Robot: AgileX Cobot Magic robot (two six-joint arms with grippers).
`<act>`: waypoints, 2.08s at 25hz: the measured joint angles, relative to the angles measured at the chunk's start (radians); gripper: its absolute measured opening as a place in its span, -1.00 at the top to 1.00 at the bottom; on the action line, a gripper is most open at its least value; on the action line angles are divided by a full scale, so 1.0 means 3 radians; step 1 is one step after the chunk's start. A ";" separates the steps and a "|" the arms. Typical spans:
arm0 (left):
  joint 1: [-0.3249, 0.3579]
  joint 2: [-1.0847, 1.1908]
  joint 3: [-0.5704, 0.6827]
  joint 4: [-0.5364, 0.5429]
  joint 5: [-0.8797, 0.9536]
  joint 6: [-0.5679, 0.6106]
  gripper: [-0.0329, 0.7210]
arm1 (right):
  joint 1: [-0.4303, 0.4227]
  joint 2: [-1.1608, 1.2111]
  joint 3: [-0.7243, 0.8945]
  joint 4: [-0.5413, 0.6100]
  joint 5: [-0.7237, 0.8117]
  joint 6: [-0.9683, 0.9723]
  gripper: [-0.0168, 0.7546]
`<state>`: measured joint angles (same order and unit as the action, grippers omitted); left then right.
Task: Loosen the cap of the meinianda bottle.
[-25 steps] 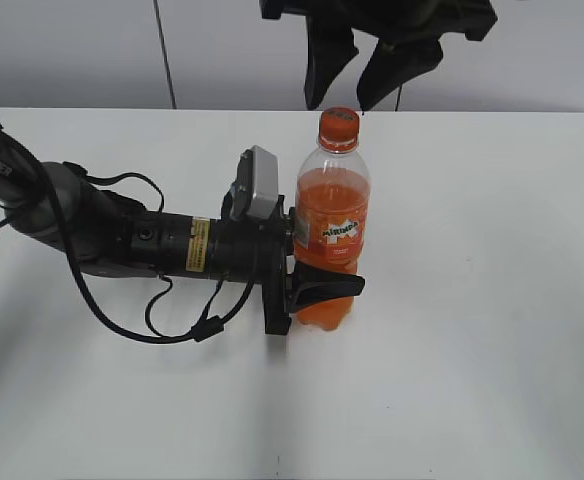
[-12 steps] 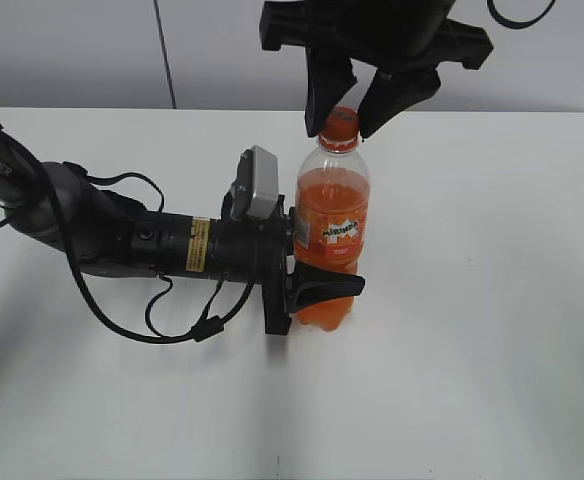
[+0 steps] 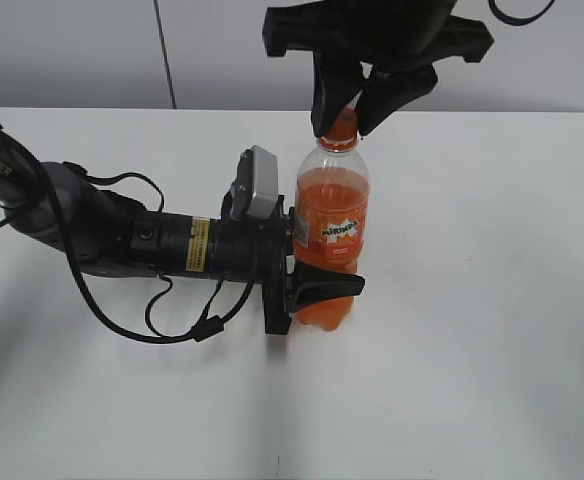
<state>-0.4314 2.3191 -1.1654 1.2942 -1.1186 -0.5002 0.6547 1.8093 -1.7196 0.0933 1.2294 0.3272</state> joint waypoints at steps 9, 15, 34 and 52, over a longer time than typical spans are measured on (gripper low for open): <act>0.0000 0.0000 0.0000 0.0000 0.0000 0.0000 -0.11 | 0.0000 0.0000 0.0000 -0.0001 0.0000 -0.1431 0.26; 0.0000 0.0000 0.0000 0.0003 0.0000 0.0003 -0.11 | 0.0000 0.0000 0.0000 -0.0016 -0.0003 -0.2646 0.26; 0.0000 0.0000 0.0000 0.0013 -0.0007 0.0012 -0.11 | -0.0003 -0.0007 -0.0003 0.0050 -0.0040 -0.5991 0.26; 0.0000 0.0000 0.0000 0.0010 -0.0010 0.0009 -0.11 | -0.0003 -0.0007 -0.0003 0.0143 -0.0046 -0.6755 0.31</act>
<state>-0.4314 2.3191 -1.1654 1.2971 -1.1217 -0.4974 0.6537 1.8072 -1.7206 0.1362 1.2156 -1.6993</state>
